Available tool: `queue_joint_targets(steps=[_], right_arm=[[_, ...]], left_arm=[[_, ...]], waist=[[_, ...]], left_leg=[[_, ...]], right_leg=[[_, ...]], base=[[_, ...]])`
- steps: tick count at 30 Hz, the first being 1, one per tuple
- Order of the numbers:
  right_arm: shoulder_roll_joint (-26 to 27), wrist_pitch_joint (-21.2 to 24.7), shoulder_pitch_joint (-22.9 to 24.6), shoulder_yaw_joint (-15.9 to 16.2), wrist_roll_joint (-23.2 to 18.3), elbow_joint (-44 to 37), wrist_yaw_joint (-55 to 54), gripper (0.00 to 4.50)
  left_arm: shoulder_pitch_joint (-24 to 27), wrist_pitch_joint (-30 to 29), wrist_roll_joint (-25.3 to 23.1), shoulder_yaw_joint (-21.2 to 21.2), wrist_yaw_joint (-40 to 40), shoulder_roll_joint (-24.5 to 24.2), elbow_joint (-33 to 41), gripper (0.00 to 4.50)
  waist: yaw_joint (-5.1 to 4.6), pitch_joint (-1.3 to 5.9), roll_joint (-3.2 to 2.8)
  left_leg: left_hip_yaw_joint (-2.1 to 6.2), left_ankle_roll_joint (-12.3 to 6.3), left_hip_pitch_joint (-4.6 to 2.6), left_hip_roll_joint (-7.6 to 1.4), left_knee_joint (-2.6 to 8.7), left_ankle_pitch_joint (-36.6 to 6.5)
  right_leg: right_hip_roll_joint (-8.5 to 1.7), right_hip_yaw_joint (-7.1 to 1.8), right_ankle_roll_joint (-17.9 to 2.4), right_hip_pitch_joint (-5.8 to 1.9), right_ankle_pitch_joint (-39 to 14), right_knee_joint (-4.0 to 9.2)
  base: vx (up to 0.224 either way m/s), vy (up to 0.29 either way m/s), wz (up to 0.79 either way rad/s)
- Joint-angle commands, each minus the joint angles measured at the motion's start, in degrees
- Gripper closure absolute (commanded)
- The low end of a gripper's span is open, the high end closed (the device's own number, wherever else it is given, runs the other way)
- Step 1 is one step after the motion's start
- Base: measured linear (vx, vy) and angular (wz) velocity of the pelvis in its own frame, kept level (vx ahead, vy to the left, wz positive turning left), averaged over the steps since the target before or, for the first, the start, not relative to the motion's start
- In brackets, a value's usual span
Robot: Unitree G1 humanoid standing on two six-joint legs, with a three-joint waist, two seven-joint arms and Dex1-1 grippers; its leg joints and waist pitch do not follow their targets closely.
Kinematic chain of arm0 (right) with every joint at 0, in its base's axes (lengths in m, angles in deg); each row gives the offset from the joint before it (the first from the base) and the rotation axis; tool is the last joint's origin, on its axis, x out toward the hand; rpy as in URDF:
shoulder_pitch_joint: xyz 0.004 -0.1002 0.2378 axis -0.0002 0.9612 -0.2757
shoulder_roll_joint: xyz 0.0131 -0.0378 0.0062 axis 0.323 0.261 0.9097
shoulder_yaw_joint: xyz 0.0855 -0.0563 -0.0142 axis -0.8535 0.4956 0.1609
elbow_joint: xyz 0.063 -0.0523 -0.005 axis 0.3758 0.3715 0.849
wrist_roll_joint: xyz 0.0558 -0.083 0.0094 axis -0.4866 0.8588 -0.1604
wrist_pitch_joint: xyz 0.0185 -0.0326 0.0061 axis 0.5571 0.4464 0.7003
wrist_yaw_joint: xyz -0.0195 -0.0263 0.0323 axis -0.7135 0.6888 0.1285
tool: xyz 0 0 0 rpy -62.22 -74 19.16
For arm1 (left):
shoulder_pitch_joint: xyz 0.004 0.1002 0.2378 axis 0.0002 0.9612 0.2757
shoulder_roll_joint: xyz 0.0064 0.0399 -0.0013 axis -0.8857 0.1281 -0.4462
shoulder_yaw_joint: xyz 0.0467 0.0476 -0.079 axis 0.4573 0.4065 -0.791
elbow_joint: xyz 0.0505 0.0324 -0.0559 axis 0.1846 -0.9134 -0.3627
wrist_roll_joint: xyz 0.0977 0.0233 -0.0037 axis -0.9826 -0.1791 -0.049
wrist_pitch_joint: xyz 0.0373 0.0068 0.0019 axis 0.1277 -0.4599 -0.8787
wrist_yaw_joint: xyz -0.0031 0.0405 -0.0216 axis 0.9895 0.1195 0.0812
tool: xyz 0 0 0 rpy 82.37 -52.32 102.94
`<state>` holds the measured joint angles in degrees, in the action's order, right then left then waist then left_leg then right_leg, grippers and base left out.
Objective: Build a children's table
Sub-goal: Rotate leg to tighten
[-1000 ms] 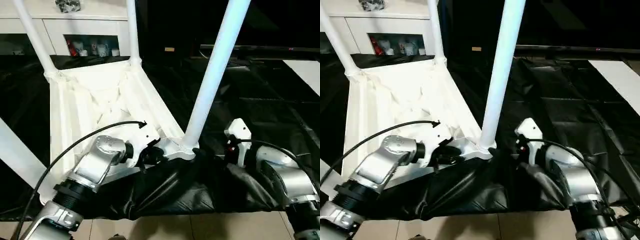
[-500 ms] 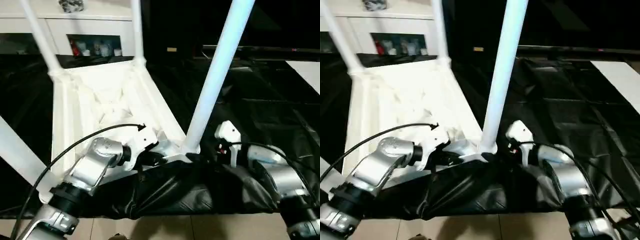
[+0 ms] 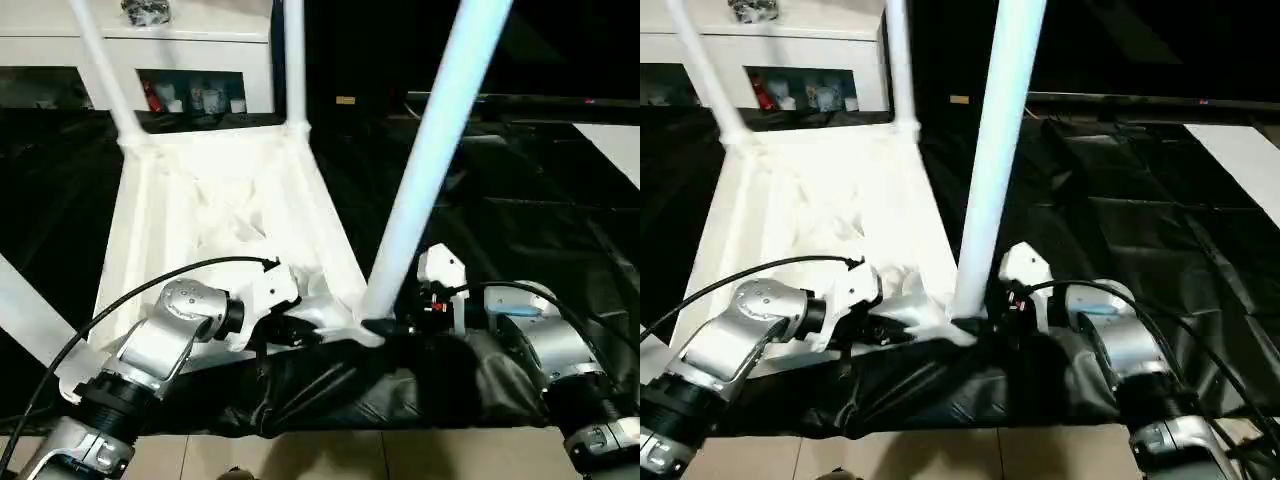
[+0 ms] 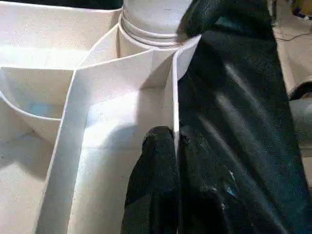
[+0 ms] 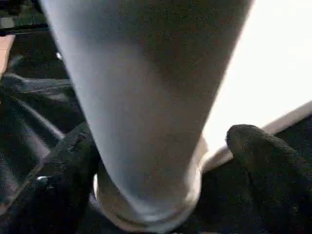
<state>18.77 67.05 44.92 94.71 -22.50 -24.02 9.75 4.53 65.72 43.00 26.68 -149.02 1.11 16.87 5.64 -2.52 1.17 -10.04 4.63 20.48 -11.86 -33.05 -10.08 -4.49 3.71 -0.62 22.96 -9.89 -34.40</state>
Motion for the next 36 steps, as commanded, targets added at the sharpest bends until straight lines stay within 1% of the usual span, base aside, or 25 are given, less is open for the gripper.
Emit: queue_joint_targets(steps=[1, 2, 5, 7, 9, 10, 11, 12, 13, 14, 15, 16, 17, 18, 20, 21, 22, 25, 26, 27, 28, 30, 32, 33, 36], right_arm=[[0.2, -1.2, -1.5, 0.5, 0.5, 1.4, 0.7, 0.49], [0.7, -1.5, -2.0, 0.7, 0.6, 2.3, 1.1, 0.7], [1.0, -2.1, -2.5, 1.1, 0.8, 3.2, 2.1, 0.81], [1.1, -2.1, -2.6, 1.2, 0.8, 3.4, 2.4, 0.89], [1.2, -2.3, -3.0, 1.6, 0.8, 4.6, 4.0, 1.21], [1.2, -2.3, -3.0, 1.7, 0.8, 4.7, 4.3, 1.21], [1.2, -2.3, -3.0, 1.7, 0.8, 4.7, 4.3, 1.25], [1.3, -2.6, -3.0, 1.9, 0.7, 5.2, 4.6, 1.25], [1.3, -2.6, -3.0, 1.9, 0.7, 5.4, 4.7, 1.56], [1.5, -2.6, -2.8, 1.9, 0.8, 5.6, 4.7, 1.56], [1.5, -2.5, -2.6, 1.9, 0.8, 5.5, 4.5, 1.64], [1.8, -2.3, -2.2, 1.7, 0.8, 5.4, 4.0, 1.73], [2.0, -1.9, -1.9, 1.5, 0.7, 5.1, 3.4, 1.8], [2.7, -1.0, -1.2, 1.2, 0.8, 4.7, 1.4, 1.8], [4.0, 0.2, 0.1, 0.7, 1.3, 3.9, -2.4, 1.85], [5.5, 1.7, 1.5, 0.3, 1.5, 2.7, -5.9, 1.85], [8.5, 3.9, 3.4, -0.4, 2.1, 1.1, -12.4, 1.86], [11.5, 5.4, 4.7, -0.9, 2.9, 0.0, -18.6, 1.88], [13.4, 6.2, 5.1, -1.3, 3.5, -0.5, -22.4, 1.88], [15.4, 7.1, 5.4, -1.8, 4.0, -0.7, -26.6, 1.88], [17.8, 8.4, 5.7, -2.5, 4.4, -1.0, -31.2, 1.88], [21.9, 9.4, 6.6, -2.8, 4.9, -2.7, -37.2, 1.88], [22.6, 9.2, 7.1, -2.3, 5.3, -4.1, -37.8, 1.88], [23.1, 9.1, 7.8, -2.2, 5.5, -5.9, -38.4, 1.18], [23.3, 10.0, 8.3, -2.5, 4.7, -7.4, -38.5, 1.12]], left_arm=[[0.9, 0.9, 3.8, 1.8, -3.3, 1.0, 1.1, 4.5], [1.1, 1.1, 3.6, 1.7, -3.2, 0.9, 1.1, 4.5], [1.6, 1.1, 3.4, 1.8, -3.3, 0.8, 1.3, 4.5], [1.6, 1.0, 3.3, 1.7, -3.3, 0.9, 1.3, 4.5], [1.7, 0.9, 3.1, 1.8, -3.5, 1.1, 1.2, 4.5], [1.6, 0.9, 3.0, 1.8, -3.4, 1.1, 1.0, 4.5], [1.6, 0.9, 3.0, 1.8, -3.4, 1.2, 1.0, 4.5], [1.5, 1.0, 2.9, 1.8, -3.1, 1.2, 0.7, 4.5], [1.5, 1.0, 2.9, 1.9, -3.0, 1.3, 0.7, 4.5], [1.3, 0.9, 2.7, 1.8, -2.3, 1.6, 0.2, 4.5], [1.2, 0.8, 2.5, 1.8, -1.8, 1.9, -0.1, 4.5], [1.0, 1.0, 2.1, 1.6, -0.8, 2.3, -0.5, 4.5], [0.7, 1.1, 1.8, 1.4, 0.1, 2.7, -0.9, 4.5], [0.2, 0.5, 1.4, 0.9, 1.9, 3.6, -1.3, 4.5], [-0.8, -0.4, 0.8, 0.1, 5.3, 5.4, -2.0, 4.5], [-1.5, -1.3, 0.3, -0.4, 8.1, 7.1, -2.4, 4.5], [-2.3, -2.6, -0.3, -1.0, 12.4, 9.8, -3.0, 4.5], [-2.7, -4.0, -0.7, -1.3, 15.2, 12.1, -3.4, 4.5], [-3.0, -4.4, -1.1, -1.2, 16.8, 13.5, -3.8, 4.5], [-3.0, -4.7, -1.4, -1.1, 17.9, 14.5, -4.0, 4.5], [-3.2, -4.9, -2.0, -1.0, 19.6, 15.8, -4.5, 4.5], [-3.4, -5.2, -3.2, -0.4, 21.9, 18.0, -5.4, 4.5], [-3.5, -4.6, -3.9, 0.4, 21.7, 18.1, -5.5, 4.5], [-3.4, -4.0, -4.5, 1.3, 20.8, 17.7, -5.3, 4.5], [-3.2, -3.7, -4.5, 1.6, 20.2, 17.4, -4.9, 4.5]], waist=[[-0.06, 3.24, 0.98], [-0.03, 3.2, 0.95], [-0.03, 3.13, 0.96], [-0.11, 3.15, 0.95], [-0.13, 3.18, 1.14], [-0.12, 3.21, 0.87], [-0.19, 3.19, 1.01], [-0.15, 3.21, 0.9], [-0.15, 3.22, 0.62], [-0.24, 3.23, 0.78], [-0.26, 3.25, 0.73], [-0.19, 3.25, 0.43], [-0.27, 3.22, 0.54], [-0.31, 3.2, 0.26], [-0.43, 2.97, 0.38], [-0.56, 2.9, 0.49], [-0.67, 2.78, 0.35], [-1.03, 2.75, 0.51], [-1.08, 2.72, 0.42], [-1.25, 2.56, -0.02], [-1.64, 2.55, 0.03], [-2.26, 2.58, -0.08], [-2.45, 2.8, -0.2], [-2.57, 2.73, -0.4], [-2.68, 2.88, -0.52]], left_leg=[[-0.04, -3.25, -0.15, -1.23, 3.55, -11.4], [-0.05, -3.21, -0.16, -1.25, 3.56, -11.5], [0.01, -2.81, -0.14, -1.22, 3.64, -12.2], [0.04, -2.72, -0.15, -1.22, 3.65, -12.3], [0.01, -2.97, -0.19, -1.23, 3.61, -11.8], [-0.02, -3.0, -0.2, -1.22, 3.56, -11.7], [-0.03, -3.09, -0.13, -1.22, 3.56, -11.6], [-0.02, -3.09, -0.14, -1.24, 3.56, -11.5], [0.0, -3.04, -0.17, -1.23, 3.57, -11.5], [-0.05, -3.05, -0.15, -1.2, 3.54, -11.7], [-0.07, -2.98, -0.16, -1.15, 3.52, -11.7], [-0.02, -2.87, -0.23, -1.18, 3.55, -11.9], [-0.05, -2.87, -0.21, -1.19, 3.58, -12.0], [-0.05, -2.63, -0.37, -1.19, 3.57, -12.5], [0.01, -2.08, -0.49, -1.15, 3.77, -14.3], [0.04, -1.49, -0.52, -1.12, 3.88, -14.8], [0.06, -0.98, -0.64, -1.02, 3.96, -15.7], [0.32, -0.28, -0.6, -0.77, 4.02, -17.3], [0.4, -0.35, -0.69, -0.7, 4.01, -17.9], [0.48, -0.08, -0.75, -0.54, 4.04, -18.9], [0.64, 0.33, -0.84, -0.44, 3.98, -19.8], [0.8, 0.8, -0.84, -0.31, 4.02, -20.9], [0.91, 0.17, -0.74, -0.31, 4.11, -20.9], [0.86, -0.32, -0.8, -0.31, 4.17, -21.9], [0.93, -0.47, -0.68, -0.45, 4.35, -22.3]], right_leg=[[-3.27, -2.2, -11.3, -2.65, -15.5, 3.74], [-3.31, -2.22, -11.1, -2.62, -15.9, 3.84], [-3.33, -2.25, -10.1, -2.62, -18.0, 4.02], [-3.34, -2.22, -10.0, -2.61, -18.3, 4.04], [-3.35, -2.24, -10.2, -2.59, -17.9, 3.95], [-3.32, -2.28, -10.3, -2.55, -17.6, 3.92], [-3.26, -2.25, -10.4, -2.6, -17.1, 3.92], [-3.28, -2.26, -10.5, -2.61, -16.9, 3.88], [-3.28, -2.28, -10.6, -2.59, -16.7, 3.86], [-3.2, -2.25, -10.7, -2.6, -16.5, 3.91], [-3.16, -2.26, -10.9, -2.64, -16.4, 3.92], [-3.2, -2.27, -10.9, -2.64, -16.5, 3.92], [-3.14, -2.25, -10.8, -2.61, -16.7, 3.99], [-3.09, -2.29, -10.8, -2.5, -17.0, 4.04], [-3.08, -2.24, -10.1, -2.43, -19.7, 4.42], [-3.03, -2.31, -9.2, -2.45, -21.2, 4.57], [-3.07, -2.29, -8.3, -2.35, -23.5, 4.92], [-3.26, -2.04, -5.8, -2.19, -29.2, 5.63], [-3.29, -1.92, -5.3, -2.05, -30.5, 5.78], [-3.23, -1.8, -4.1, -1.81, -33.2, 6.15], [-3.3, -1.65, -3.2, -1.66, -35.5, 6.53], [-3.27, -1.39, -2.1, -1.5, -37.3, 7.01], [-3.27, -1.34, -1.9, -1.64, -36.0, 7.0], [-3.1, -1.41, -1.7, -1.3, -35.9, 7.17], [-3.14, -1.43, -1.9, -1.41, -34.5, 7.08]], base=[[0.0, 0.0, 0.0], [0.0, 0.0, 0.0], [0.0, 0.0, 0.0], [0.0, 0.0, 0.0], [0.0, 0.0, 0.0], [0.0, 0.0, 0.0], [0.0, 0.0, 0.0], [0.0, 0.0, 0.0], [0.0, 0.0, 0.0], [0.0, 0.0, 0.0], [0.0, 0.0, 0.0], [0.0, 0.0, 0.0], [0.0, 0.0, 0.0], [0.0, 0.0, 0.0], [0.0, 0.0, 0.0], [0.0, 0.0, 0.0], [0.0, 0.0, 0.0], [0.0, 0.0, 0.0], [0.0, 0.0, 0.0], [0.0, 0.0, 0.0], [0.0, 0.0, 0.0], [0.0, 0.0, 0.0], [0.0, 0.0, 0.0], [0.0, 0.0, 0.0], [0.0, 0.0, 0.0]])
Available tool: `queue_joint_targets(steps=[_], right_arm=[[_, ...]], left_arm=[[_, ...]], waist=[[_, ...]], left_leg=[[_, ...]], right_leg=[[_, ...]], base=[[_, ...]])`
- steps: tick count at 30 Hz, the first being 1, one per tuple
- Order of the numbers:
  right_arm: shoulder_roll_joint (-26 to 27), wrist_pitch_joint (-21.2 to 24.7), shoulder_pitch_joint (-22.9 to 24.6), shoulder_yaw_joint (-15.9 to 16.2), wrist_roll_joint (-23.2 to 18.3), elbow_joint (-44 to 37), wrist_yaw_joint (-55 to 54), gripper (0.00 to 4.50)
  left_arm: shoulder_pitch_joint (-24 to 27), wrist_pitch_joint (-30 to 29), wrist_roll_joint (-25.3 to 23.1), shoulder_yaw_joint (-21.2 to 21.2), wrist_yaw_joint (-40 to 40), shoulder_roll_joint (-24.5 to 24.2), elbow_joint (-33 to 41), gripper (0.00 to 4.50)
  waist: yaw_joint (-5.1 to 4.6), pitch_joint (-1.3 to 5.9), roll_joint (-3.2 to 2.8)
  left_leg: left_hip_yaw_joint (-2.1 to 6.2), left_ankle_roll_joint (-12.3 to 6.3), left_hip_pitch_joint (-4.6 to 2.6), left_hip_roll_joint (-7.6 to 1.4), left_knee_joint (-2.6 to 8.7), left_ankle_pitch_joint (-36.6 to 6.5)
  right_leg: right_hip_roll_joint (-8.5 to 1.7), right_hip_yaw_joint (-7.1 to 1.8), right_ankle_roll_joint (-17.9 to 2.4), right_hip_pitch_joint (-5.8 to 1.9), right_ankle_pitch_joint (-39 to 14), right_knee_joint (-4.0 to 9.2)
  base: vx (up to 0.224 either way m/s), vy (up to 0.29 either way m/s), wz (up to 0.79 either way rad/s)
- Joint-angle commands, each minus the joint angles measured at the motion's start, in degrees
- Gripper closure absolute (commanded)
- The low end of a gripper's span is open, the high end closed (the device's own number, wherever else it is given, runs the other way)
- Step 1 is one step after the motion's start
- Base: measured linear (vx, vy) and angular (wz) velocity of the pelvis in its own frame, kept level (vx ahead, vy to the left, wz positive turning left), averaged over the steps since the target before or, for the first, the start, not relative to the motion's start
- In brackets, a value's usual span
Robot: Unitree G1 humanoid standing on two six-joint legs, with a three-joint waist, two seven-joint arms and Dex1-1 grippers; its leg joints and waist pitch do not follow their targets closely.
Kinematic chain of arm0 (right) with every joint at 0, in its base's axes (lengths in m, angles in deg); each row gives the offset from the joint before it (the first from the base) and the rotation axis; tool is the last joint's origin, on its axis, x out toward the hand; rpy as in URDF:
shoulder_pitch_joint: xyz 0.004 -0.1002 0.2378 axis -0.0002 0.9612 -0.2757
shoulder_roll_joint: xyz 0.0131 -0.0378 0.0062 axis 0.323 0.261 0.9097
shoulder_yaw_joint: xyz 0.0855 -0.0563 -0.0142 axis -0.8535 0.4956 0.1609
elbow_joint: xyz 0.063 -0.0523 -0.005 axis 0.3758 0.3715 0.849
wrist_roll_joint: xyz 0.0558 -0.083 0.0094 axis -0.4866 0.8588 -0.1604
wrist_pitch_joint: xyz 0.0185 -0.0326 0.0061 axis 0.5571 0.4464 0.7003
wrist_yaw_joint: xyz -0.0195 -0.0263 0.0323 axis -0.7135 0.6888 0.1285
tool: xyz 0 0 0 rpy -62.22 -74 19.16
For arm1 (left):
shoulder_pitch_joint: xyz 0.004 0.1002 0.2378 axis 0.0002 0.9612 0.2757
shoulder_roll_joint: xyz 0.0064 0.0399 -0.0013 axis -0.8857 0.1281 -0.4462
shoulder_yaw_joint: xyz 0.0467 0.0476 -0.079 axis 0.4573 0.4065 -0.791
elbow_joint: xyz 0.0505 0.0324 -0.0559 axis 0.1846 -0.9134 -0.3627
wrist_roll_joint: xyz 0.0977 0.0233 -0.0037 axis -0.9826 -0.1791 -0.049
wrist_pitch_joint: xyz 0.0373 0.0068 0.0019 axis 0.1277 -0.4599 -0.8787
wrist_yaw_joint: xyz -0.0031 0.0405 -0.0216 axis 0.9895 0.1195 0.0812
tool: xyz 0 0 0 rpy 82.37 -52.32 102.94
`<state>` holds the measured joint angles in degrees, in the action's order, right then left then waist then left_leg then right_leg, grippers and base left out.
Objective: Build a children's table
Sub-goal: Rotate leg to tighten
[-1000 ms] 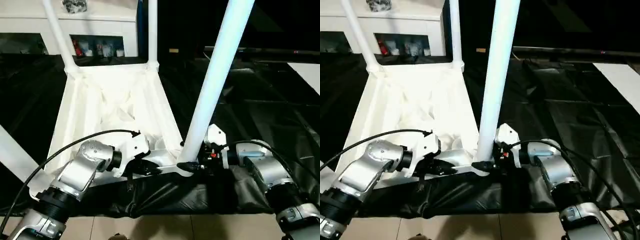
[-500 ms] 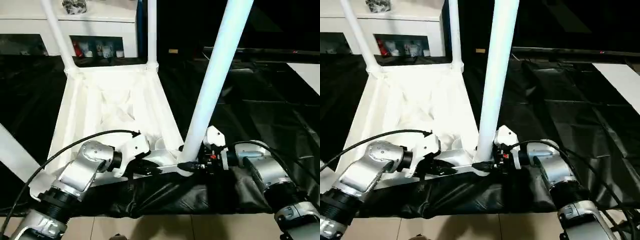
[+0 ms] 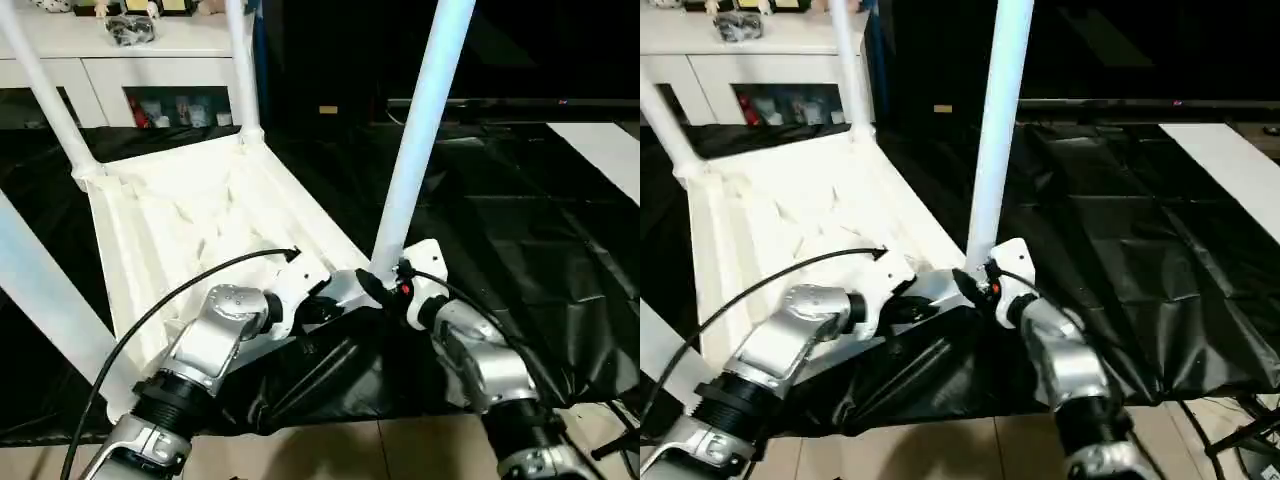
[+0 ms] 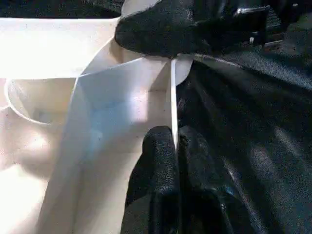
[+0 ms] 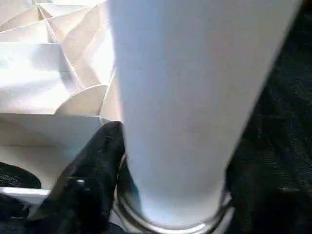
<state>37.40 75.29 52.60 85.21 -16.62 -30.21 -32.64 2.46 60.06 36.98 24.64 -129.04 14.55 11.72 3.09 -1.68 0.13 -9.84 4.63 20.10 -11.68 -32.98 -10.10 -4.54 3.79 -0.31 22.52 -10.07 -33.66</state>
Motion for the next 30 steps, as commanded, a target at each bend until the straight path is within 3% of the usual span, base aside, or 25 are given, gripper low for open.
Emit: queue_joint_targets(steps=[1, 2, 5, 7, 9, 11, 12, 14, 15, 18, 23, 24, 27, 29, 30], right_arm=[[4.7, 1.8, 0.6, 7.0, -1.1, -1.3, 3.9, 0.98], [2.9, 2.3, 0.9, 7.2, -1.6, -3.2, 6.2, 0.72], [0.4, 2.5, 0.9, 7.1, -2.8, -4.7, 10.6, 0.68], [-1.8, 1.7, 0.4, 7.1, -4.0, -5.1, 14.8, 0.68], [-3.8, 3.2, -0.1, 5.0, -9.6, -6.2, 22.9, 0.68], [-5.6, 3.5, -0.2, 5.3, -10.8, -6.4, 27.3, 0.68], [-7.0, 3.2, -0.2, 6.0, -10.9, -6.4, 30.2, 0.68], [-12.6, 1.1, -0.1, 9.2, -9.3, -5.6, 40.3, 0.68], [-14.4, 1.0, -0.3, 10.0, -8.9, -5.0, 43.5, 0.68], [-17.6, 1.3, -0.9, 12.2, -9.2, -4.9, 50.0, 0.68], [-19.7, 0.2, -1.9, 14.8, -7.8, -4.3, 53.6, 1.0], [-19.7, -0.1, -2.2, 15.0, -7.7, -3.8, 53.9, 1.12], [-19.7, -0.4, -2.4, 15.1, -7.6, -3.4, 54.2, 1.42], [-19.2, -1.0, -3.0, 15.7, -6.9, -2.8, 54.3, 1.55], [-18.9, -1.4, -3.1, 16.1, -6.4, -2.6, 53.9, 1.67]], left_arm=[[-1.1, 1.9, 1.5, 3.6, 0.2, 3.9, 0.3, 4.5], [-0.1, 2.8, 2.4, 3.9, -3.0, 2.1, 2.0, 4.5], [1.0, 3.3, 4.0, 3.4, -7.2, 0.1, 3.8, 4.5], [1.7, 4.6, 5.3, 3.4, -10.7, -1.7, 4.9, 4.5], [2.4, 5.5, 7.6, 3.3, -15.9, -4.0, 6.2, 4.5], [2.2, 5.7, 7.9, 3.2, -17.4, -4.9, 6.1, 4.5], [2.0, 6.0, 7.9, 3.2, -18.3, -5.5, 5.8, 4.5], [1.3, 6.3, 7.4, 3.9, -22.2, -8.5, 5.0, 4.5], [1.0, 6.2, 7.5, 4.3, -24.2, -9.7, 4.9, 4.5], [0.6, 7.6, 7.6, 4.3, -26.8, -11.2, 3.7, 4.5], [-0.5, 8.1, 7.7, 3.5, -27.4, -11.2, 2.2, 4.5], [-0.7, 8.3, 7.8, 3.5, -27.5, -11.2, 2.0, 4.5], [-0.8, 8.4, 7.9, 3.4, -27.4, -11.2, 1.8, 4.5], [-0.7, 8.9, 8.0, 3.1, -27.3, -11.0, 1.2, 4.5], [-0.7, 9.2, 7.9, 2.7, -26.8, -10.8, 0.8, 4.5]], waist=[[-0.18, 1.97, 0.52], [-0.12, 2.0, 0.95], [0.09, 2.22, 0.7], [0.37, 2.33, 1.1], [0.76, 2.4, 1.48], [1.07, 2.43, 1.2], [1.12, 2.46, 1.55], [1.81, 2.64, 1.35], [2.27, 2.59, 1.67], [2.56, 2.58, 1.64], [2.73, 2.4, 2.19], [2.72, 2.39, 2.52], [2.77, 2.26, 2.59], [2.67, 2.22, 3.48], [2.87, 2.23, 3.46]], left_leg=[[0.76, -0.55, -0.22, -0.64, 4.38, -22.4], [0.71, -0.82, -0.2, -0.69, 4.44, -22.1], [0.71, -1.2, 0.07, -1.0, 4.59, -20.5], [0.49, -1.88, 0.05, -1.1, 4.48, -19.2], [0.13, -2.94, 0.05, -1.19, 4.33, -17.1], [-0.03, -3.27, 0.23, -1.36, 4.2, -14.6], [-0.02, -3.35, 0.33, -1.4, 4.14, -14.0], [-0.25, -3.96, 0.23, -1.46, 3.8, -11.6], [-0.46, -4.73, 0.21, -1.42, 3.67, -10.9], [-0.31, -4.36, 0.25, -1.63, 3.81, -10.0], [-0.58, -3.51, -0.13, -1.71, 3.86, -12.2], [-0.55, -3.24, 0.01, -1.71, 3.93, -12.5], [-0.5, -2.75, -0.09, -1.65, 3.95, -13.5], [-0.54, -2.77, -0.02, -1.65, 3.89, -13.5], [-0.46, -2.81, -0.02, -1.68, 3.88, -13.0]], right_leg=[[-3.03, -1.52, -2.4, -1.0, -33.9, 6.3], [-3.1, -1.59, -2.6, -1.09, -33.3, 6.26], [-3.21, -1.87, -3.8, -1.35, -29.6, 5.67], [-3.26, -2.03, -4.7, -1.42, -26.9, 5.43], [-3.29, -2.32, -6.1, -1.46, -23.8, 5.0], [-3.18, -2.51, -7.8, -1.49, -19.6, 4.38], [-3.09, -2.42, -8.1, -1.75, -18.4, 4.15], [-3.08, -2.46, -9.3, -1.85, -14.8, 3.59], [-3.11, -2.48, -10.1, -1.83, -13.6, 3.42], [-3.12, -2.38, -10.8, -2.08, -12.1, 3.09], [-3.24, -2.5, -11.4, -1.93, -13.6, 3.24], [-3.44, -2.49, -10.8, -2.08, -15.2, 3.35], [-3.54, -2.54, -9.6, -1.91, -18.8, 3.71], [-3.51, -2.52, -9.0, -1.82, -20.3, 3.78], [-3.65, -2.52, -8.7, -1.77, -20.7, 3.62]], base=[[0.0, 0.0, 0.0], [0.0, 0.0, 0.0], [0.0, 0.0, 0.0], [0.0, 0.0, 0.0], [0.0, 0.0, 0.0], [0.0, 0.0, 0.0], [0.0, 0.0, 0.0], [0.0, 0.0, 0.0], [0.0, 0.0, 0.0], [0.0, 0.0, 0.0], [0.0, 0.0, 0.0], [0.0, 0.0, 0.0], [0.0, 0.0, 0.0], [0.0, 0.0, 0.0], [0.0, 0.0, 0.0]])
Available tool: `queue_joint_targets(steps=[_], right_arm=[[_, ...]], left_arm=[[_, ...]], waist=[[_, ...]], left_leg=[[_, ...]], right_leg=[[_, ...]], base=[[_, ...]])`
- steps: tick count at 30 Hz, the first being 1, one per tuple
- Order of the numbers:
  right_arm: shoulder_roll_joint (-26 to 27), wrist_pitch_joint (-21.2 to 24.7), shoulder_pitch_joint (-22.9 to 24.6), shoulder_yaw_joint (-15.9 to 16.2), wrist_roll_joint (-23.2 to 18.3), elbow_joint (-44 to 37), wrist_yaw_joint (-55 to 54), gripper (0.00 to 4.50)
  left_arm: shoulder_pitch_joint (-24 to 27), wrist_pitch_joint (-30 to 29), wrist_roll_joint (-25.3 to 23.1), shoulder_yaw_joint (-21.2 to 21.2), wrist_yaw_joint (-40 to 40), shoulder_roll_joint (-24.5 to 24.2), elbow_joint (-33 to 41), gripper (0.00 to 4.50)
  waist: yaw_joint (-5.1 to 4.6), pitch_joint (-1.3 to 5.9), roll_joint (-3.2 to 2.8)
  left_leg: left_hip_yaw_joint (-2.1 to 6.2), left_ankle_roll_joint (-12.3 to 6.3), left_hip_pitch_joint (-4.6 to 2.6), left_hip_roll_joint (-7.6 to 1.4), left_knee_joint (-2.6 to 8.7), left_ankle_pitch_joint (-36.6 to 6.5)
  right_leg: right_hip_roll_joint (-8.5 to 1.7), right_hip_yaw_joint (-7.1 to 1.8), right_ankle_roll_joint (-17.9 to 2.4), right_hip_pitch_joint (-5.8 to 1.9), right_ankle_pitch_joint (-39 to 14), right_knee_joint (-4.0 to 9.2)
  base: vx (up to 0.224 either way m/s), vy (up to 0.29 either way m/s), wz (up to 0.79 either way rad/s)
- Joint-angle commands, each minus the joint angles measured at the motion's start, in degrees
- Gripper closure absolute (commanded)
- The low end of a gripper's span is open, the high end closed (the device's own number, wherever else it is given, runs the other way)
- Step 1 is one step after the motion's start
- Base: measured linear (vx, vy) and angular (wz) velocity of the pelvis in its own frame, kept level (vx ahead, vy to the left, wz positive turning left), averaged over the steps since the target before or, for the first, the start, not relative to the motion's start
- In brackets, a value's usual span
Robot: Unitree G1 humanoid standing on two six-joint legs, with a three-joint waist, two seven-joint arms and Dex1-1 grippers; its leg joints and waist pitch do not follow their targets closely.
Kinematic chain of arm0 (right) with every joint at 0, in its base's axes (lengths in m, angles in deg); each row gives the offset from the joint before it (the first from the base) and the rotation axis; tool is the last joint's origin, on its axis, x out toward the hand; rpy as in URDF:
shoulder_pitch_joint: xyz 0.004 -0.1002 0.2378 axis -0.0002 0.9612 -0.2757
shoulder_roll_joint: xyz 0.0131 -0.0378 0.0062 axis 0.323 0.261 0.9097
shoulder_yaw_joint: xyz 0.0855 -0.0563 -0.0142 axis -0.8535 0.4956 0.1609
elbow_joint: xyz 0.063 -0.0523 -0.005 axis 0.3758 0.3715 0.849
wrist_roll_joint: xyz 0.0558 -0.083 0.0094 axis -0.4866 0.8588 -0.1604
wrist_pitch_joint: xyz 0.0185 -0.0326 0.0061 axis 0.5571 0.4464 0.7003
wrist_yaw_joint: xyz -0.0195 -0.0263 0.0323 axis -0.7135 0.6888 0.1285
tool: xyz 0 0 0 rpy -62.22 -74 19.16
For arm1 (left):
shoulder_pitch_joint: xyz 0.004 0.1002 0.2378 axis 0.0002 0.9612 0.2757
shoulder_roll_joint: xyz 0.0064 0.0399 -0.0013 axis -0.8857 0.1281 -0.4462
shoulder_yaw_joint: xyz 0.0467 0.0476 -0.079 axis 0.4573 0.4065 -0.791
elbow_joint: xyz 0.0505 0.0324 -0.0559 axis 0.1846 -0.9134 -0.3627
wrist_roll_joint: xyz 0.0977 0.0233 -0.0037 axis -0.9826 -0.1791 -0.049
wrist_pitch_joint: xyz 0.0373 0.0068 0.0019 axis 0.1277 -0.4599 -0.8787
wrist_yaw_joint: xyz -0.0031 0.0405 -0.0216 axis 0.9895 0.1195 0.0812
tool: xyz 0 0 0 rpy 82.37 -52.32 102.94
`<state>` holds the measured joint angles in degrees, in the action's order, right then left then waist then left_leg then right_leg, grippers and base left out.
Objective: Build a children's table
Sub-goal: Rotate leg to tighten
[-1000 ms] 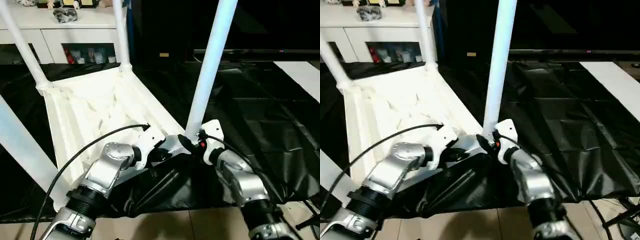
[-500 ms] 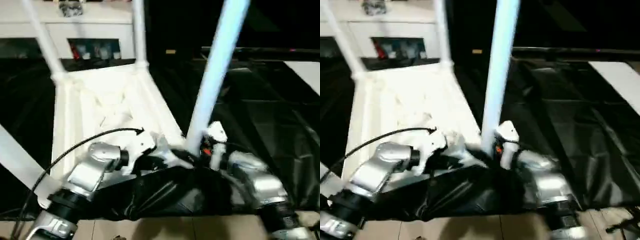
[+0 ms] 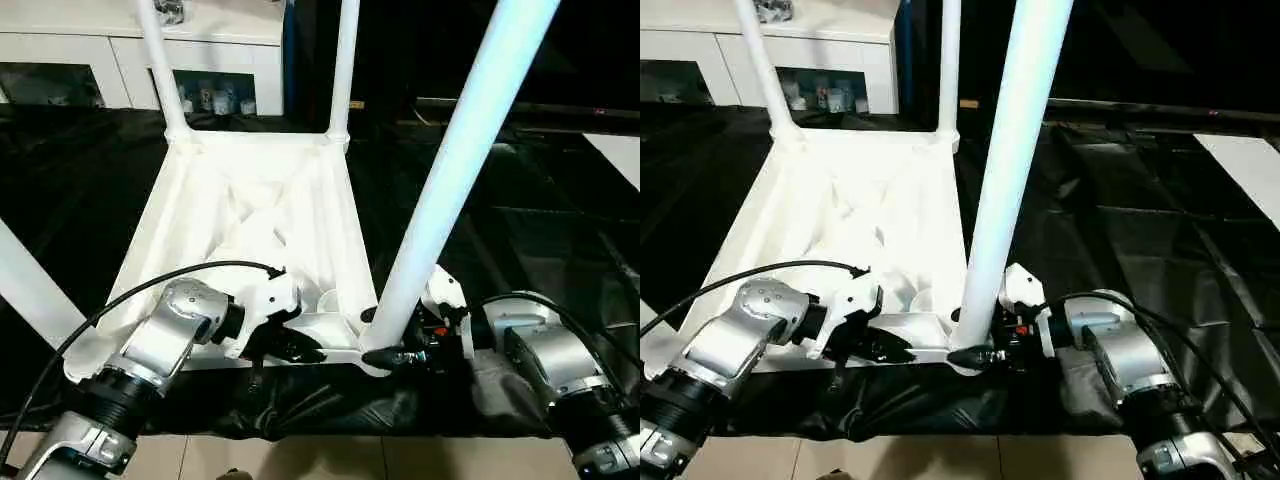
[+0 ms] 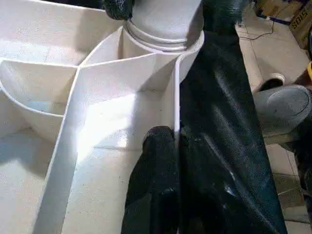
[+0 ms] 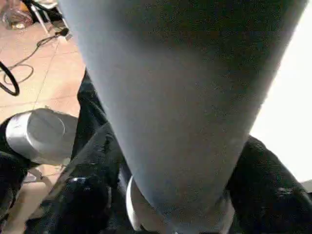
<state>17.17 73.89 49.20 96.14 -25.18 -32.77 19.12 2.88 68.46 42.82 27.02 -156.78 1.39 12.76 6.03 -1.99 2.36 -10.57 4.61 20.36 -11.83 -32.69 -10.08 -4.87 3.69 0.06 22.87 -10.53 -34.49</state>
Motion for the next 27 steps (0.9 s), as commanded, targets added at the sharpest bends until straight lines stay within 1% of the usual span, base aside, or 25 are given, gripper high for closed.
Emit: queue_joint_targets(steps=[1, 2, 5, 6, 8, 9, 10, 11, 12, 14, 15, 16, 17, 19, 20, 21, 22, 23, 24, 25, 26, 27], right_arm=[[1.4, 0.0, 0.3, 5.1, 2.2, -0.1, 2.1, 1.77], [1.8, -0.6, 0.2, 5.3, 2.4, 0.1, 1.7, 1.77], [2.7, -0.9, 0.3, 5.6, 2.5, 0.4, 1.0, 2.07], [3.2, -1.0, 0.5, 5.8, 2.7, 0.5, 0.5, 2.21], [3.5, -1.2, 0.8, 6.0, 2.8, 0.6, 0.3, 2.21], [3.5, -1.3, 1.1, 6.1, 2.9, 0.4, 0.1, 2.31], [3.6, -1.5, 1.3, 6.2, 3.0, 0.3, -0.1, 2.36], [3.7, -1.3, 1.6, 6.0, 2.9, 0.0, -0.4, 2.38], [3.7, -1.0, 2.4, 5.7, 2.8, -0.8, -1.3, 2.43], [3.8, -0.8, 2.8, 5.4, 2.8, -1.2, -1.9, 2.45], [4.0, -0.4, 3.6, 5.0, 2.6, -1.8, -2.9, 2.47], [4.3, 0.2, 4.4, 4.5, 2.4, -2.3, -4.1, 2.5], [4.9, 1.1, 5.2, 3.8, 2.1, -2.8, -5.9, 2.51], [6.9, 2.5, 6.4, 2.0, 2.1, -3.0, -11.1, 2.51], [8.0, 2.7, 6.7, 1.3, 2.4, -2.8, -13.8, 2.52], [8.8, 2.8, 6.8, 0.8, 2.7, -2.6, -15.6, 2.52], [10.3, 3.1, 6.7, -0.2, 3.1, -1.9, -19.0, 2.52], [12.4, 3.5, 6.3, -1.5, 3.8, -0.7, -24.0, 2.52], [14.5, 3.8, 5.6, -2.5, 4.6, 0.7, -29.1, 2.53], [16.2, 4.1, 4.8, -3.2, 5.3, 2.0, -32.9, 2.53], [17.6, 4.2, 4.2, -3.8, 5.8, 3.1, -36.0, 2.53], [19.5, 4.6, 3.2, -4.6, 6.3, 4.7, -40.1, 2.54]], left_arm=[[-1.1, 0.8, 2.1, 0.3, 0.9, 2.4, -0.2, 4.5], [-1.0, 1.0, 2.0, 0.1, 1.3, 2.5, -0.3, 4.5], [-0.5, 0.4, 2.1, -0.2, 1.7, 2.6, 0.6, 4.5], [-0.1, 0.0, 2.3, -0.2, 1.8, 2.6, 1.2, 4.5], [0.2, -0.1, 2.4, -0.4, 2.1, 2.6, 1.5, 4.5], [0.4, -0.1, 2.4, -0.5, 2.4, 2.6, 1.6, 4.5], [0.5, -0.1, 2.4, -0.6, 2.6, 2.7, 1.5, 4.5], [0.6, 0.0, 2.4, -0.8, 2.9, 2.8, 1.5, 4.5], [0.8, -0.1, 2.4, -1.0, 3.8, 3.3, 1.5, 4.5], [0.8, -0.1, 2.3, -1.2, 4.6, 3.7, 1.4, 4.5], [0.7, -0.5, 1.9, -1.4, 6.3, 4.6, 1.4, 4.5], [0.5, -0.8, 1.4, -1.6, 8.1, 5.4, 1.1, 4.5], [0.2, -1.1, 0.8, -1.9, 10.2, 6.5, 0.6, 4.5], [-0.5, -2.2, -0.1, -2.6, 14.3, 8.9, 0.0, 4.5], [-0.7, -2.7, -0.3, -2.8, 15.8, 9.8, -0.1, 4.5], [-0.9, -3.1, -0.4, -3.0, 16.8, 10.5, -0.1, 4.5], [-1.2, -3.6, -0.7, -3.2, 18.2, 11.4, -0.3, 4.5], [-1.8, -4.2, -1.1, -3.4, 20.3, 12.7, -0.8, 4.5], [-2.4, -4.6, -1.4, -3.7, 22.3, 14.2, -1.5, 4.5], [-3.0, -4.8, -1.8, -3.8, 23.9, 15.3, -2.2, 4.5], [-3.5, -4.7, -2.2, -3.9, 25.4, 16.1, -2.8, 4.5], [-4.2, -4.7, -2.6, -4.3, 27.2, 17.2, -3.6, 4.5]], waist=[[-0.11, 2.49, 1.14], [-0.2, 2.51, 1.35], [-0.19, 2.51, 1.45], [-0.13, 2.49, 1.1], [-0.21, 2.53, 1.28], [-0.41, 2.44, 0.95], [-0.4, 2.45, 0.61], [-0.47, 2.45, 0.75], [-0.66, 2.46, 0.3], [-0.75, 2.42, 0.4], [-0.71, 2.43, -0.54], [-0.9, 2.44, -0.12], [-0.87, 2.46, -0.02], [-1.07, 2.24, -0.38], [-1.21, 2.13, -0.67], [-1.49, 2.15, -0.26], [-1.59, 2.11, -0.21], [-1.68, 2.15, -0.59], [-2.41, 2.01, -0.6], [-2.63, 2.18, -0.69], [-3.3, 2.14, -0.74], [-3.54, 2.16, -1.05]], left_leg=[[0.27, -2.74, -0.26, -1.54, 3.64, -13.0], [0.3, -2.64, -0.22, -1.56, 3.69, -13.0], [0.3, -2.6, -0.29, -1.53, 3.68, -13.3], [0.36, -2.53, -0.19, -1.49, 3.75, -13.3], [0.36, -2.47, -0.13, -1.49, 3.74, -13.3], [0.36, -2.19, -0.2, -1.45, 3.78, -14.3], [0.43, -2.04, -0.25, -1.42, 3.83, -14.6], [0.39, -2.01, -0.27, -1.42, 3.83, -14.8], [0.46, -1.66, -0.36, -1.43, 3.92, -15.7], [0.5, -1.64, -0.34, -1.39, 3.96, -16.2], [0.64, -1.41, -0.46, -1.39, 4.04, -16.8], [0.55, -1.34, -0.59, -1.49, 4.04, -17.2], [0.52, -1.4, -0.63, -1.46, 4.01, -17.5], [0.61, -0.95, -0.73, -1.37, 4.17, -19.2], [0.69, -0.74, -0.79, -1.29, 4.23, -20.1], [0.87, -0.25, -1.02, -0.98, 3.99, -21.7], [0.95, -0.3, -0.99, -0.93, 3.97, -21.9], [1.05, -0.3, -0.92, -0.87, 3.99, -21.9], [1.1, 0.23, -1.04, -0.48, 3.76, -22.9], [1.29, 0.51, -1.03, -0.42, 3.78, -22.9], [1.61, 0.89, -0.48, -0.48, 4.03, -23.1], [1.85, 0.8, -0.54, -0.35, 4.03, -24.0]], right_leg=[[-3.31, -2.44, -8.9, -2.07, -20.5, 4.51], [-3.26, -2.39, -8.8, -2.14, -20.4, 4.5], [-3.28, -2.4, -8.4, -2.08, -20.9, 4.53], [-3.29, -2.42, -8.4, -2.12, -20.8, 4.53], [-3.27, -2.39, -8.3, -2.18, -20.6, 4.5], [-3.21, -2.4, -8.3, -2.08, -21.4, 4.71], [-3.21, -2.4, -8.3, -2.12, -21.7, 4.7], [-3.17, -2.41, -8.2, -2.08, -22.0, 4.81], [-3.11, -2.42, -8.0, -2.07, -22.4, 4.95], [-3.04, -2.39, -7.9, -2.1, -22.7, 4.96], [-3.12, -2.42, -8.0, -2.06, -23.1, 4.95], [-2.93, -2.42, -8.1, -1.97, -22.5, 5.11], [-2.93, -2.41, -8.2, -1.96, -22.5, 5.13], [-2.93, -2.29, -7.7, -1.86, -25.1, 5.47], [-2.9, -2.19, -7.3, -1.79, -26.9, 5.69], [-3.2, -1.84, -5.0, -1.65, -33.3, 6.48], [-3.27, -1.79, -4.4, -1.58, -34.7, 6.64], [-3.29, -1.76, -3.9, -1.59, -35.5, 6.73], [-3.16, -1.34, -2.5, -1.03, -38.8, 7.48], [-3.3, -1.12, -2.2, -1.23, -39.3, 7.53], [-3.22, -0.77, -1.9, -1.57, -39.1, 7.46], [-3.27, -0.46, -1.6, -1.62, -39.3, 7.75]], base=[[0.0, 0.0, 0.0], [0.0, 0.0, 0.0], [0.0, 0.0, 0.0], [0.0, 0.0, 0.0], [0.0, 0.0, 0.0], [0.0, 0.0, 0.0], [0.0, 0.0, 0.0], [0.0, 0.0, 0.0], [0.0, 0.0, 0.0], [0.0, 0.0, 0.0], [0.0, 0.0, 0.0], [0.0, 0.0, 0.0], [0.0, 0.0, 0.0], [0.0, 0.0, 0.0], [0.0, 0.0, 0.0], [0.0, 0.0, 0.0], [0.0, 0.0, 0.0], [0.0, 0.0, 0.0], [0.0, 0.0, 0.0], [0.0, 0.0, 0.0], [0.0, 0.0, 0.0], [0.0, 0.0, 0.0]])
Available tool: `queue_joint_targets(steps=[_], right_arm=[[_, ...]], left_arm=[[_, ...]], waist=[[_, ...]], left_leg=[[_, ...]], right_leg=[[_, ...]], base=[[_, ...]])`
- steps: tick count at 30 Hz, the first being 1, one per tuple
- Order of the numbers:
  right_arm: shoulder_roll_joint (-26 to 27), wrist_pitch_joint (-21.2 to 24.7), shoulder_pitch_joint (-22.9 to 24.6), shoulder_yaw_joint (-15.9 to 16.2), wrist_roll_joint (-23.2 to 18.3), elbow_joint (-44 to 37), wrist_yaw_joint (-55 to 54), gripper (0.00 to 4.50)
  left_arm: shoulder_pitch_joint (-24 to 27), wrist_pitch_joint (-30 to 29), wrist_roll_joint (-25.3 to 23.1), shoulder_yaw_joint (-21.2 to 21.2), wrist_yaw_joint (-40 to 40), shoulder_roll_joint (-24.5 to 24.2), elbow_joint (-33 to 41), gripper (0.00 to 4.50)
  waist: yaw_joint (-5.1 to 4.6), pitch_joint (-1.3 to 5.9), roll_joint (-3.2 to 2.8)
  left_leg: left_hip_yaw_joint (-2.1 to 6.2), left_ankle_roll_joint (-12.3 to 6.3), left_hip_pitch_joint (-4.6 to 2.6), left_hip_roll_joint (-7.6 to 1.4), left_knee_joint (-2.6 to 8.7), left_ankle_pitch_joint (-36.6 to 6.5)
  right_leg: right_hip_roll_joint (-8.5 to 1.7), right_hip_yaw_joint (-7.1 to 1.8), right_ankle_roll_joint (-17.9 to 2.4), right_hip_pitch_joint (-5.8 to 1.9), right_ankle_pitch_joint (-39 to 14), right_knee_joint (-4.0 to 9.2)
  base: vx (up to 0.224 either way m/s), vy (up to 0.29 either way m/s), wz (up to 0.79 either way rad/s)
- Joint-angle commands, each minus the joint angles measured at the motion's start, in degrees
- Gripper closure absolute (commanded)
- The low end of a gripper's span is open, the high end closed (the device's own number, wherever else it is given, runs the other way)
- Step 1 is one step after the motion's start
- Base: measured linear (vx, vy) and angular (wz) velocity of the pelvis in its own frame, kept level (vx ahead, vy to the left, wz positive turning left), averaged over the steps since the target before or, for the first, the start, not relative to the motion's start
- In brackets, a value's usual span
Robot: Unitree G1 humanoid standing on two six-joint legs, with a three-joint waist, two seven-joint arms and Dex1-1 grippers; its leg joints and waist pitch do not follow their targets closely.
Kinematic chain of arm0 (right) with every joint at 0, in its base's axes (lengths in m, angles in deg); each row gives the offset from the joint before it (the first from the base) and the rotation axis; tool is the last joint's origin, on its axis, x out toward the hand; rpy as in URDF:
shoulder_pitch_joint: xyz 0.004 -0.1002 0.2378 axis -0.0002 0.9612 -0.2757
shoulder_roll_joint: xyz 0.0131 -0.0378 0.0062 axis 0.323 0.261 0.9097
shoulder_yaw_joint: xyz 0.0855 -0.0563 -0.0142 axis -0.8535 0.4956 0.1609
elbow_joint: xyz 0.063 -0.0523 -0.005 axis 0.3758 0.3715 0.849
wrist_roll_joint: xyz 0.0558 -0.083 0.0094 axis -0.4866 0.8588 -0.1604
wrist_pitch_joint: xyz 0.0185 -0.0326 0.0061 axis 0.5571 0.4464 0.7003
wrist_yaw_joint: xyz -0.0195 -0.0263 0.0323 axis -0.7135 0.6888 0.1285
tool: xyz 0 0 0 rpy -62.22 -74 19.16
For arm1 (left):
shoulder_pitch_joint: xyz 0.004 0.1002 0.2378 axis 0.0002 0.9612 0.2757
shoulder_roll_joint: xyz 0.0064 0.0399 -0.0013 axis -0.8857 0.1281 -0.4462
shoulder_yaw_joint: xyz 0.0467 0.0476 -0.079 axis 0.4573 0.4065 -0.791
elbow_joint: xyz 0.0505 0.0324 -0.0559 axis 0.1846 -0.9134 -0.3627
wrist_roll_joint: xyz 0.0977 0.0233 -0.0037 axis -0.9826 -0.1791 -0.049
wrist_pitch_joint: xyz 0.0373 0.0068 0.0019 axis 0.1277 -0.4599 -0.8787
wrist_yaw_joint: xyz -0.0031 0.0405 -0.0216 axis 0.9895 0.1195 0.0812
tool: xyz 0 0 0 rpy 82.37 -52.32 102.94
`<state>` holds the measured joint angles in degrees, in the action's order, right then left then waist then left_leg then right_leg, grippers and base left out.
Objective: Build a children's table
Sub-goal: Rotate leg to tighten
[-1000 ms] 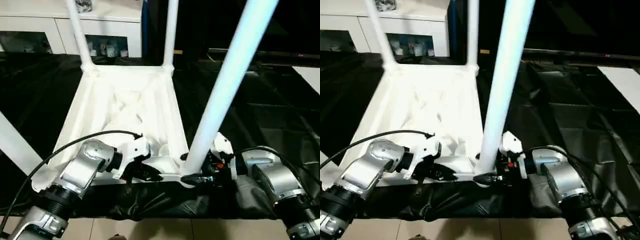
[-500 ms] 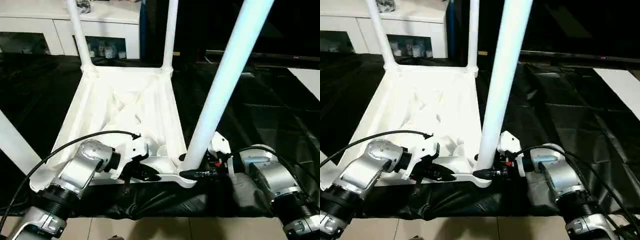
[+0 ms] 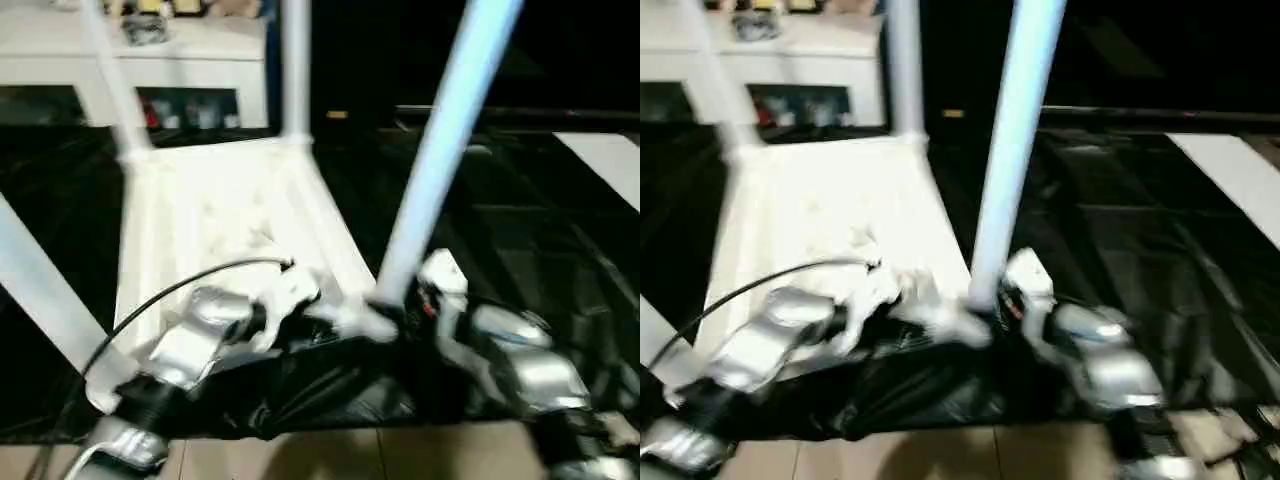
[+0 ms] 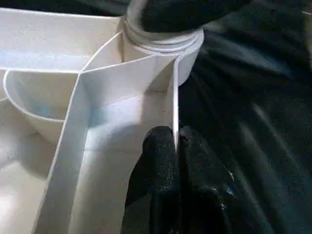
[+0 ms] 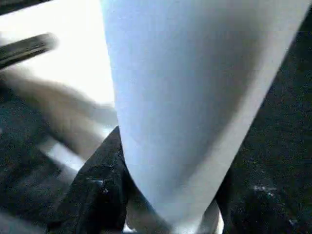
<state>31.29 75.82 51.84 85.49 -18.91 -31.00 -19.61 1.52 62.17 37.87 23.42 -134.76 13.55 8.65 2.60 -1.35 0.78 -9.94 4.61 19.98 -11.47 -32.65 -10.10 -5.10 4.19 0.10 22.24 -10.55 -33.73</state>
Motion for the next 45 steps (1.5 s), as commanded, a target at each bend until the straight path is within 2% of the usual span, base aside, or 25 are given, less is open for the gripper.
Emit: queue_joint_targets(steps=[1, 2, 5, 6, 7, 10, 13, 15, 16, 18, 20, 21, 22, 25, 26, 27, 28, 29, 32, 34, 36, 37, 40, 41, 45], right_arm=[[5.4, 2.7, 0.5, 6.0, 0.0, 2.9, -1.3, 2.54], [8.5, 3.2, -1.4, 4.8, 0.4, 5.6, -7.2, 2.54], [11.4, 4.1, -2.8, 4.5, 0.0, 6.5, -8.8, 2.54], [12.3, 4.1, -2.9, 4.7, -0.2, 5.9, -8.2, 2.19], [12.6, 4.2, -2.9, 4.8, -0.3, 5.7, -8.0, 2.19], [12.5, 4.4, -2.6, 5.1, 0.0, 4.2, -7.2, 1.8], [10.6, 3.8, -2.2, 5.7, 1.1, 3.2, -5.4, 1.67], [7.3, 1.6, -2.6, 6.5, 1.2, 3.2, -1.5, 1.46], [5.6, 0.7, -2.8, 6.8, 1.1, 3.3, 1.0, 1.46], [3.7, 0.0, -3.0, 7.1, 0.8, 3.4, 4.5, 1.46], [0.7, -1.8, -3.3, 7.7, 0.7, 4.0, 9.7, 1.46], [-0.1, -2.3, -3.4, 7.9, 0.8, 4.1, 11.3, 1.46], [-3.0, -2.8, -3.4, 8.8, 0.1, 3.5, 18.1, 1.46], [-5.3, -2.7, -3.2, 9.9, -0.8, 2.6, 24.6, 1.46], [-7.3, -2.6, -3.2, 11.2, -1.3, 2.1, 29.9, 1.46], [-8.2, -2.6, -3.3, 11.9, -1.4, 2.1, 32.0, 1.46], [-9.1, -2.5, -3.6, 12.9, -1.6, 2.1, 34.7, 1.46], [-9.6, -2.6, -3.9, 13.6, -1.8, 2.3, 36.4, 1.46], [-9.9, -3.1, -4.6, 14.5, -1.9, 3.1, 38.7, 1.7], [-9.1, -3.9, -5.7, 14.5, -1.8, 4.8, 39.0, 1.89], [-8.1, -4.2, -6.3, 14.5, -1.9, 5.9, 39.4, 1.99], [-8.1, -4.2, -6.3, 14.5, -1.9, 5.9, 39.4, 1.99], [-6.9, -4.6, -6.5, 15.1, -1.6, 6.6, 39.2, 2.01], [-6.0, -4.6, -6.6, 15.2, -1.4, 7.0, 38.6, 2.01], [-5.1, -4.6, -5.7, 15.4, -1.5, 6.5, 37.6, 2.01]], left_arm=[[-2.9, 1.6, 2.3, -0.7, 5.2, 5.0, 0.5, 4.5], [-3.7, 1.7, 1.8, -1.1, 7.5, 6.5, -0.5, 4.5], [-4.3, 1.8, 1.2, -1.4, 9.0, 7.5, -0.6, 4.5], [-4.2, 2.1, 0.9, -1.3, 8.7, 7.4, -0.1, 4.5], [-4.1, 2.2, 0.8, -1.2, 8.5, 7.3, 0.1, 4.5], [-3.0, 3.1, 1.3, -0.6, 6.1, 5.8, 1.9, 4.5], [-1.6, 4.6, 2.1, 0.0, 2.6, 4.0, 3.6, 4.5], [0.2, 5.8, 3.7, 0.6, -1.7, 1.5, 5.4, 4.5], [1.0, 5.9, 4.7, 0.7, -3.9, 0.3, 6.3, 4.5], [1.8, 6.0, 5.8, 0.8, -6.8, -1.2, 7.4, 4.5], [2.4, 5.8, 6.9, 0.8, -10.0, -3.1, 8.4, 4.5], [2.5, 5.8, 7.0, 0.8, -10.6, -3.5, 8.5, 4.5], [2.6, 5.4, 7.5, 0.7, -13.3, -5.0, 8.5, 4.5], [2.6, 5.2, 7.9, 0.8, -15.7, -6.4, 8.4, 4.5], [2.5, 5.7, 7.8, 1.0, -17.4, -7.5, 7.9, 4.5], [2.3, 6.2, 7.7, 1.1, -18.0, -8.0, 7.5, 4.5], [2.0, 6.3, 7.6, 1.2, -19.2, -9.0, 7.1, 4.5], [1.9, 6.3, 7.8, 1.3, -20.1, -9.8, 6.9, 4.5], [1.6, 5.8, 8.5, 1.1, -21.7, -11.1, 7.1, 4.5], [1.5, 5.8, 8.7, 1.0, -22.3, -11.8, 7.0, 4.5], [1.6, 6.0, 8.6, 0.8, -22.7, -12.2, 6.9, 4.5], [1.6, 6.0, 8.6, 0.8, -22.7, -12.2, 6.9, 4.5], [1.8, 6.1, 8.6, 0.5, -22.9, -12.6, 6.9, 4.5], [1.9, 6.3, 8.5, 0.4, -22.8, -12.7, 6.9, 4.5], [2.0, 5.7, 8.3, 0.1, -20.6, -11.5, 7.0, 4.5]], waist=[[-0.32, 1.56, 0.51], [-0.38, 1.65, 0.42], [-1.19, 1.59, 0.06], [-1.11, 1.52, -0.15], [-1.19, 1.54, -0.23], [-1.0, 1.63, -0.18], [-0.94, 1.56, -0.2], [-0.79, 1.75, 0.18], [-0.59, 1.77, 0.07], [0.01, 2.01, 0.04], [0.19, 2.19, 0.33], [0.25, 2.15, 0.37], [0.52, 2.25, 0.63], [1.36, 2.54, 0.37], [1.39, 2.58, 0.85], [1.81, 2.65, 0.58], [2.27, 2.57, 0.85], [2.69, 2.54, 0.62], [2.75, 2.25, 0.72], [2.64, 1.96, 1.46], [2.59, 1.75, 1.21], [2.54, 1.7, 1.45], [2.44, 1.76, 1.47], [2.49, 1.77, 1.03], [2.49, 1.85, 1.12]], left_leg=[[1.22, 0.68, -0.22, -0.66, 3.98, -24.4], [1.35, 0.5, -0.3, -0.66, 4.02, -24.6], [1.62, 0.01, 0.14, -0.75, 4.45, -25.6], [1.6, -0.15, -0.13, -0.91, 4.59, -26.6], [1.61, -0.24, -0.3, -0.99, 4.65, -27.4], [1.62, -0.49, -0.04, -1.16, 4.97, -26.6], [1.46, -0.77, 0.13, -1.23, 5.07, -25.8], [1.14, -1.43, 0.25, -1.33, 5.04, -23.3], [0.99, -1.78, 0.29, -1.42, 5.06, -21.8], [0.58, -2.41, -0.2, -1.57, 4.7, -19.9], [0.28, -3.01, -0.06, -1.68, 4.59, -17.2], [0.22, -3.34, 0.51, -1.62, 4.48, -15.4], [0.05, -3.73, 0.32, -1.72, 4.14, -14.7], [-0.47, -5.6, 0.27, -1.7, 3.55, -9.3], [-0.53, -6.01, 0.39, -1.63, 3.42, -8.6], [-0.48, -6.65, 0.42, -1.7, 3.31, -7.6], [-0.64, -7.01, 0.24, -1.82, 3.22, -7.7], [-0.62, -6.87, 0.27, -1.92, 3.29, -7.6], [-0.52, -5.24, 0.25, -2.07, 3.58, -10.1], [-0.39, -3.5, 0.22, -2.05, 3.83, -13.5], [-0.25, -2.29, 0.01, -2.03, 4.02, -15.5], [-0.14, -1.81, -0.03, -2.02, 4.13, -16.1], [-0.02, -1.25, -0.05, -2.06, 4.25, -16.1], [0.05, -1.13, -0.03, -2.03, 4.28, -16.1], [-0.05, -1.1, -0.09, -1.99, 4.21, -15.8]], right_leg=[[-3.0, -0.97, -1.7, -0.87, -39.1, 7.1], [-3.09, -0.9, -1.9, -0.94, -38.4, 7.1], [-2.97, -0.48, -2.6, -1.35, -35.9, 7.13], [-3.08, -0.46, -2.7, -1.13, -35.3, 7.32], [-3.13, -0.49, -3.1, -1.09, -34.3, 7.32], [-3.33, -0.69, -4.0, -1.46, -31.7, 6.98], [-3.36, -0.92, -4.6, -1.46, -30.5, 6.85], [-3.48, -1.25, -5.5, -1.65, -28.3, 6.52], [-3.48, -1.39, -6.0, -1.67, -27.1, 6.34], [-3.55, -1.75, -7.6, -1.46, -23.7, 5.98], [-3.24, -1.89, -9.3, -1.55, -18.9, 5.25], [-3.02, -1.94, -10.0, -1.88, -16.7, 4.67], [-3.05, -2.14, -10.7, -1.65, -15.3, 4.39], [-2.85, -2.23, -13.5, -1.83, -7.0, 3.35], [-2.78, -2.16, -13.8, -2.02, -5.7, 3.16], [-2.82, -2.1, -14.3, -2.13, -4.3, 2.72], [-2.69, -2.01, -14.6, -2.08, -4.0, 2.73], [-2.76, -1.97, -14.6, -2.14, -4.3, 2.59], [-2.9, -1.93, -14.1, -2.06, -7.9, 2.86], [-3.16, -2.02, -12.7, -1.98, -14.0, 3.35], [-3.34, -2.17, -11.5, -1.67, -18.6, 3.85], [-3.35, -2.2, -10.8, -1.66, -20.1, 3.99], [-3.27, -2.23, -10.5, -1.67, -19.3, 3.91], [-3.25, -2.24, -10.7, -1.73, -18.9, 3.8], [-3.1, -2.25, -11.5, -1.79, -16.6, 3.68]], base=[[0.0, 0.0, 0.0], [0.0, 0.0, 0.0], [0.0, 0.0, 0.0], [0.0, 0.0, 0.0], [0.0, 0.0, 0.0], [0.0, 0.0, 0.0], [0.0, 0.0, 0.0], [0.0, 0.0, 0.0], [0.0, 0.0, 0.0], [0.027, -0.013, 0.05], [0.057, -0.025, 0.09], [0.0, 0.0, 0.0], [0.0, 0.0, 0.0], [0.057, -0.024, 0.06], [0.0, 0.0, 0.0], [0.0, 0.0, 0.0], [0.0, 0.0, 0.0], [0.0, 0.0, 0.0], [0.0, 0.0, 0.0], [0.0, 0.0, 0.0], [0.0, 0.0, 0.0], [0.0, 0.0, 0.0], [0.0, 0.0, 0.0], [0.0, 0.0, 0.0], [0.0, 0.0, 0.0]])
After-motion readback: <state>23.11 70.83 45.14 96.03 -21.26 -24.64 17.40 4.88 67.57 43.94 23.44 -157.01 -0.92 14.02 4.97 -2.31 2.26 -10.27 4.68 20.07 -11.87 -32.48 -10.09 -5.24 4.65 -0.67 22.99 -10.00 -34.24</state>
